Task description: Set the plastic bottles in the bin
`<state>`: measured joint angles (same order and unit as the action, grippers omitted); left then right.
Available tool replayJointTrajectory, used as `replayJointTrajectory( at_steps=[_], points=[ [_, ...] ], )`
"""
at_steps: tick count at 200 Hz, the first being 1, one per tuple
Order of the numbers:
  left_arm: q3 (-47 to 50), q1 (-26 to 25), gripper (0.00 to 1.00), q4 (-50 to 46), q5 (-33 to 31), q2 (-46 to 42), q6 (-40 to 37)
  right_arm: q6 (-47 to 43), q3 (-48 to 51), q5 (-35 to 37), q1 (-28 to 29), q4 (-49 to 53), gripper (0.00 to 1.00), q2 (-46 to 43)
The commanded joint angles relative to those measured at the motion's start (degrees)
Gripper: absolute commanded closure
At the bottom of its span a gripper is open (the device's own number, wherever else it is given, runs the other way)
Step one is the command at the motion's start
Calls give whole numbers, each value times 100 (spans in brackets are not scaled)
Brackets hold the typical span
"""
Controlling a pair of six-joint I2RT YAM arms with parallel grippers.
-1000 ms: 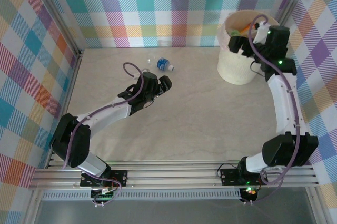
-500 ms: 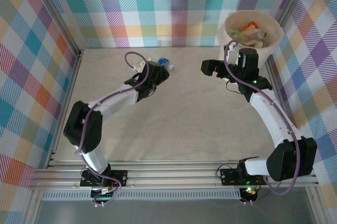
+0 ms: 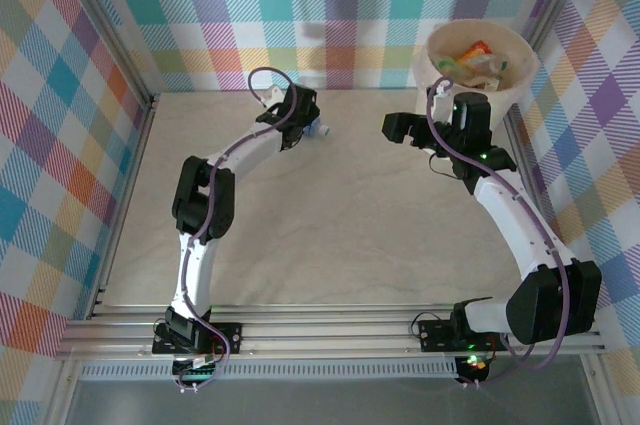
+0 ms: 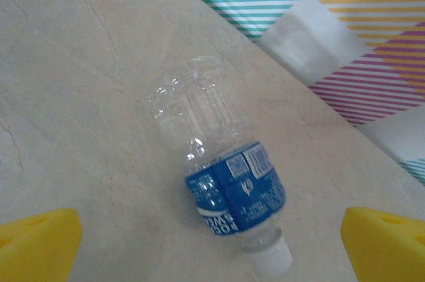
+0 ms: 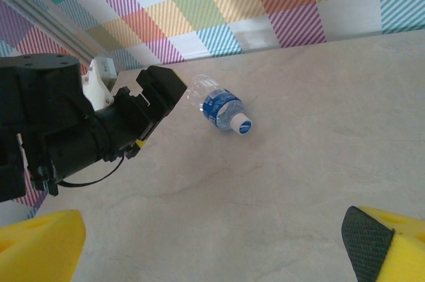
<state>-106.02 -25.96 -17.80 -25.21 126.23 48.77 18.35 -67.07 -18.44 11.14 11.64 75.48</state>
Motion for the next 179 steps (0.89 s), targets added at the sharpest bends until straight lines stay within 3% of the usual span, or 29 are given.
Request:
replayJointTrajectory(
  at_steps=[1,120,179],
  points=[
    [-629,92,0,-294,-90,349,-50,-191,-144,134,29,29,0,-25],
    [-3737,504,0,-2223,-156,2628,80,-403,-210,323,29,215,0,80],
    [-4463,846,5,-1727,1011,3340,-217,-358,-215,362,38,313,0,116]
  ],
)
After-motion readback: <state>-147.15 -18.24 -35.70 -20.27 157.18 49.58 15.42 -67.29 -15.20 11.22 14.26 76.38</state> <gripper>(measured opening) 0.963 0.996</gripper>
